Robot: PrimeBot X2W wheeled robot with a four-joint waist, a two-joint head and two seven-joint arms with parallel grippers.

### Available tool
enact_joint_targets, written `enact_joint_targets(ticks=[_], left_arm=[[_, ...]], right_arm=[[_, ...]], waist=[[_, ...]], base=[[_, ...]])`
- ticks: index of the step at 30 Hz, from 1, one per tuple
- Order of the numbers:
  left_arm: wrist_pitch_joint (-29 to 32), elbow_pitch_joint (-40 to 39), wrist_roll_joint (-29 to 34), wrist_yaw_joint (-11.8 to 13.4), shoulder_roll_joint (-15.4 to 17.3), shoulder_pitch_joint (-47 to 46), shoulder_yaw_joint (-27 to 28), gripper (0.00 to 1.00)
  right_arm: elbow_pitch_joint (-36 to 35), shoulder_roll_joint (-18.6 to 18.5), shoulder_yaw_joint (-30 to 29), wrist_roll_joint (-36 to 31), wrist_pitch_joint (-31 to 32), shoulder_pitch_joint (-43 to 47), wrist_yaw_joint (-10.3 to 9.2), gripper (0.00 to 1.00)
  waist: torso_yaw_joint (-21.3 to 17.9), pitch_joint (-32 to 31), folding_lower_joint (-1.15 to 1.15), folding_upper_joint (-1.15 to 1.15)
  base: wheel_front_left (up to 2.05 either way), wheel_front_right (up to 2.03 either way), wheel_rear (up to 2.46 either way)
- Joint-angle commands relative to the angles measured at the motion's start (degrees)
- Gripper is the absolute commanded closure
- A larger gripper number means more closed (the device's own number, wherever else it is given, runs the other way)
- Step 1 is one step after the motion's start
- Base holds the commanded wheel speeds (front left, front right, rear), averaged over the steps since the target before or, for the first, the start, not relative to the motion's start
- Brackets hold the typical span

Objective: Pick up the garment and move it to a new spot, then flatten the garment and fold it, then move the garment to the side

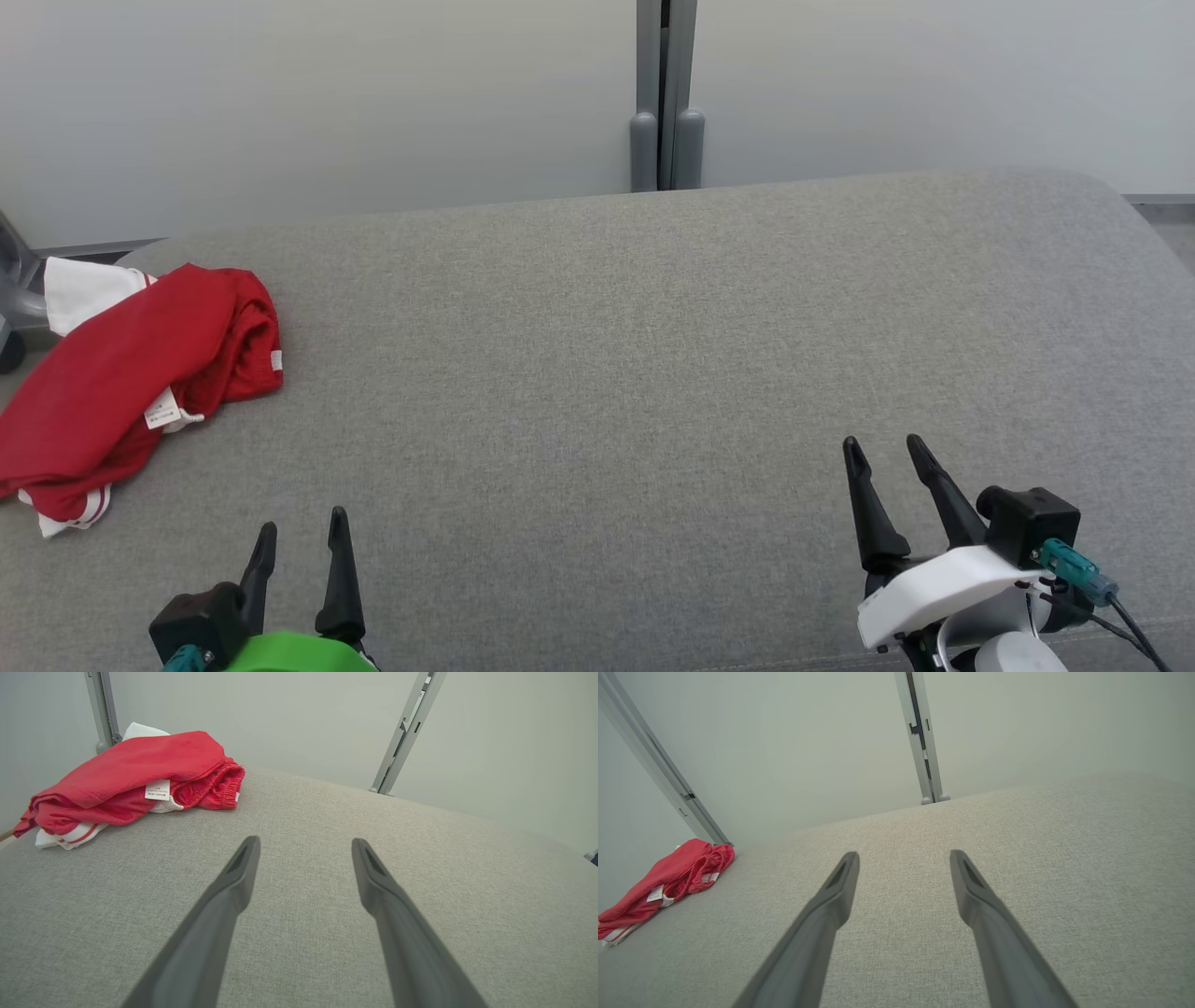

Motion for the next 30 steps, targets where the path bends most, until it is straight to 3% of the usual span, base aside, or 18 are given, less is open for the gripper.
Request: enact_joint_targets(ticks=[1,30], left_arm=[[-0.1,-0.66,1.29,0.38,0.57,0.8,0.11,0.0],[0.66,-2.75,8.82,2.44,1.15,3.88,-0.58,0.0]], right_arm=[[-0.08,-0.31,0.33,-1.64,-0.67,-0.79,0.03,0.0],[1.54,-0.41,2.71,-11.66,-3.57,-0.2,0.03,0.0]], waist=[[0.02,-0.06,0.0,0.0],[0.03,-0.96,0.0,0.0]], base=[[0.0,0.0,0.0],[0.0,0.0,0.0]])
